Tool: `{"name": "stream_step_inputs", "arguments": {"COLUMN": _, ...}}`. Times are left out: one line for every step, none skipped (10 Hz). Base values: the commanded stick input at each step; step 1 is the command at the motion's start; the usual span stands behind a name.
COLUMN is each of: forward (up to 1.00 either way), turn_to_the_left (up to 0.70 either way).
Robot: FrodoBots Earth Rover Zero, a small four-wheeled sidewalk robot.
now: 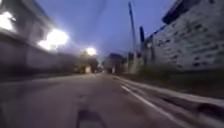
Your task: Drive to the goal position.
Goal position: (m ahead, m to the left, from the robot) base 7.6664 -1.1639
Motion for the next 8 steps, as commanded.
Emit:
{"name": "stream_step_inputs", "arguments": {"forward": 0.7, "turn_to_the_left": 0.0}}
{"name": "stream_step_inputs", "arguments": {"forward": 0.7, "turn_to_the_left": 0.0}}
{"name": "stream_step_inputs", "arguments": {"forward": 0.7, "turn_to_the_left": 0.0}}
{"name": "stream_step_inputs", "arguments": {"forward": 0.7, "turn_to_the_left": 0.0}}
{"name": "stream_step_inputs", "arguments": {"forward": 0.7, "turn_to_the_left": 0.0}}
{"name": "stream_step_inputs", "arguments": {"forward": 0.7, "turn_to_the_left": 0.0}}
{"name": "stream_step_inputs", "arguments": {"forward": 0.7, "turn_to_the_left": 0.0}}
{"name": "stream_step_inputs", "arguments": {"forward": 0.7, "turn_to_the_left": 0.0}}
